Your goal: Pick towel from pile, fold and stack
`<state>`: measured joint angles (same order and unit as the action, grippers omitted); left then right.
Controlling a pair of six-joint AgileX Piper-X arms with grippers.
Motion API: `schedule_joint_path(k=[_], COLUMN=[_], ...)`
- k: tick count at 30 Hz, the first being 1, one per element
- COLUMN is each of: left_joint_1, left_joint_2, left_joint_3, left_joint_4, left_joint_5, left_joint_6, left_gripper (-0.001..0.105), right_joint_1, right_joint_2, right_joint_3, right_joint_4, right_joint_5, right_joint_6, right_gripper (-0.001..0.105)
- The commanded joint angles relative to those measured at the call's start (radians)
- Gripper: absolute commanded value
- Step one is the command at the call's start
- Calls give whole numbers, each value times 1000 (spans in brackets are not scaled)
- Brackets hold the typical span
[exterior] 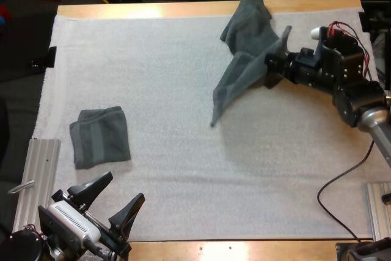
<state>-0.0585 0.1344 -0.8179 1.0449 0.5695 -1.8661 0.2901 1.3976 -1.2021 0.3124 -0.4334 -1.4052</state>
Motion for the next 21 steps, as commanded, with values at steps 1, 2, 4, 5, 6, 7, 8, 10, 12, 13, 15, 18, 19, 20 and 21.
schedule_joint_path(k=[1,2,4,5,6,7,8,10,12,13,15,18,19,20,21], left_joint_1=[1,1,1,1,1,1,1,1,1,1,1,1,1,1,1], left_joint_2=[2,2,2,2,2,2,2,2,2,2,2,2,2,2,2], left_joint_3=[-8,-8,-8,-8,-8,-8,-8,-8,-8,-8,-8,-8,-8,-8,-8], left_joint_4=[-11,-11,-11,-11,-11,-11,-11,-8,-9,-8,0,25,37,43,53], left_joint_5=[6,8,10,10,10,10,10,10,10,10,10,10,10,10,10], left_joint_6=[-19,-19,-19,-19,-19,-19,-19,-19,-19,-19,-19,-19,-19,-17,-16], left_gripper=[71,71,71,71,71,71,71,71,71,71,71,71,71,71,71], right_joint_1=[11,20,61,82,109,142,156,226,279,306,359,437,468,485,517], right_joint_2=[-31,-37,-65,-74,-85,-94,-98,-104,-104,-104,-104,-104,-104,-104,-104], right_joint_3=[-5,-5,-5,-5,-5,-5,-5,-5,-5,-5,-5,-5,-5,-5,-5], right_joint_4=[41,57,120,140,174,212,233,298,333,354,376,401,411,414,422], right_joint_5=[-24,-26,-26,-26,-17,0,10,65,100,113,134,178,195,198,198], right_joint_6=[-23,-27,-50,-60,-79,-98,-108,-147,-147,-147,-156,-164,-163,-163,-163], right_gripper=[1,1,1,1,1,1,1,1,1,1,1,1,1,1,1])
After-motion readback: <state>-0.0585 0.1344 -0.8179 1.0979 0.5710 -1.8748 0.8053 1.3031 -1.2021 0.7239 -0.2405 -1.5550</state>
